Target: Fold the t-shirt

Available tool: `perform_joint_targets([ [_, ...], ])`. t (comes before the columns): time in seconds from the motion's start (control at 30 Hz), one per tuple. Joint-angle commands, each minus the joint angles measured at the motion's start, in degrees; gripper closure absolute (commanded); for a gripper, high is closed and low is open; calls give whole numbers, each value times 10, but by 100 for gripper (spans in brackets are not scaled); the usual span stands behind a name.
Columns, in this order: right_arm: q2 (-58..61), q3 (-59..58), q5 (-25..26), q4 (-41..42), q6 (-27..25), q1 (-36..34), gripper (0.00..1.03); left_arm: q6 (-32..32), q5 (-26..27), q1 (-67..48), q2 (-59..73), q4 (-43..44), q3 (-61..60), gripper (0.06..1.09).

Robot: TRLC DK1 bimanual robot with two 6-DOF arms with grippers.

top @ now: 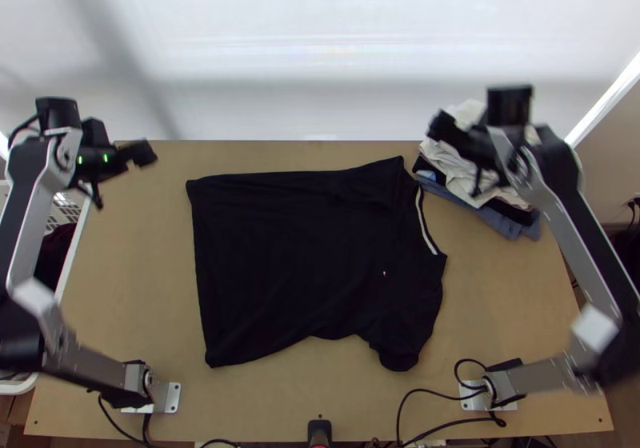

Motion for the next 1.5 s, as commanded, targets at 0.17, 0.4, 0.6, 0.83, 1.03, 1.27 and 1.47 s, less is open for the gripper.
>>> perform_joint_targets([
  [0.17, -148, -192, -28, -67, 43, 17, 7, 138, -46, -104, -172, -213, -207, 11],
  [0.4, -185, -262, -46, -89, 53, 16, 7, 128, -85, -252, -275, -322, -344, 11],
  [0.6, -193, -281, -53, -89, 61, 23, 7, 68, -91, -381, -287, -338, -401, 11],
  [0.83, -194, -284, -55, -88, 58, 24, 7, 22, -98, -500, -222, -355, -414, 11],
  [1.03, -195, -281, -55, -84, 57, 24, 7, 2, -98, -565, -155, -346, -417, 11],
  [1.27, -198, -287, -55, -81, 56, 19, 7, 14, -76, -591, -95, -305, -428, 15],
  [1.47, -201, -288, -55, -78, 56, 17, 7, 15, -54, -595, -41, -246, -432, 20],
])
